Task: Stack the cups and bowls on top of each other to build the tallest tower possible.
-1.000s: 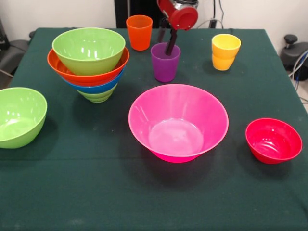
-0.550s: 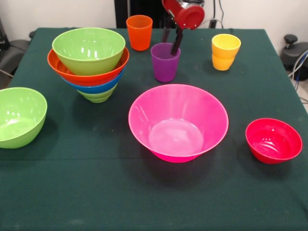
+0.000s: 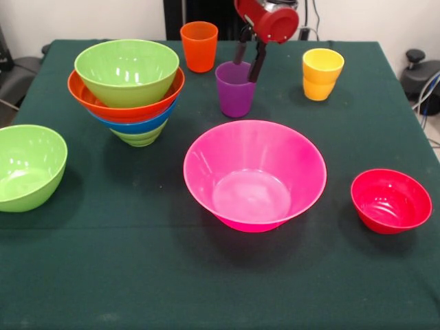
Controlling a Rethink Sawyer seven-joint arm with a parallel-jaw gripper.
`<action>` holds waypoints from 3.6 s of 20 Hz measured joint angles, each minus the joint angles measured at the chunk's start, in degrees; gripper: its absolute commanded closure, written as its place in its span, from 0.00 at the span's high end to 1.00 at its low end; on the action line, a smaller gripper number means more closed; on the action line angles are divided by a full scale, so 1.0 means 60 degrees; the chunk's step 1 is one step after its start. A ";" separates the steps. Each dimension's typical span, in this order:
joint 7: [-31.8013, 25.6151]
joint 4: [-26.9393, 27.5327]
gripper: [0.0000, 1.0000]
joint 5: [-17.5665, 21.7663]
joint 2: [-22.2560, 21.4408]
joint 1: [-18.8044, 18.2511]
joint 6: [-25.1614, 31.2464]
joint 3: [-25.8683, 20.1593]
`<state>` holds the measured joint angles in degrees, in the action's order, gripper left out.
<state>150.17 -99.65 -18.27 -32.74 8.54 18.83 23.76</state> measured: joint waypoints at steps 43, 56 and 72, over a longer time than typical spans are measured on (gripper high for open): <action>0.0000 0.0410 1.00 -0.0004 0.1141 -0.0175 0.0439 -0.0069; 0.0000 0.0393 1.00 -0.0004 0.1143 -0.0121 0.0417 -0.0229; 0.0000 0.0359 1.00 -0.0006 0.1188 -0.0264 -0.0199 -0.0690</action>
<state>150.17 -97.50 -18.30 -25.61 6.96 17.64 19.62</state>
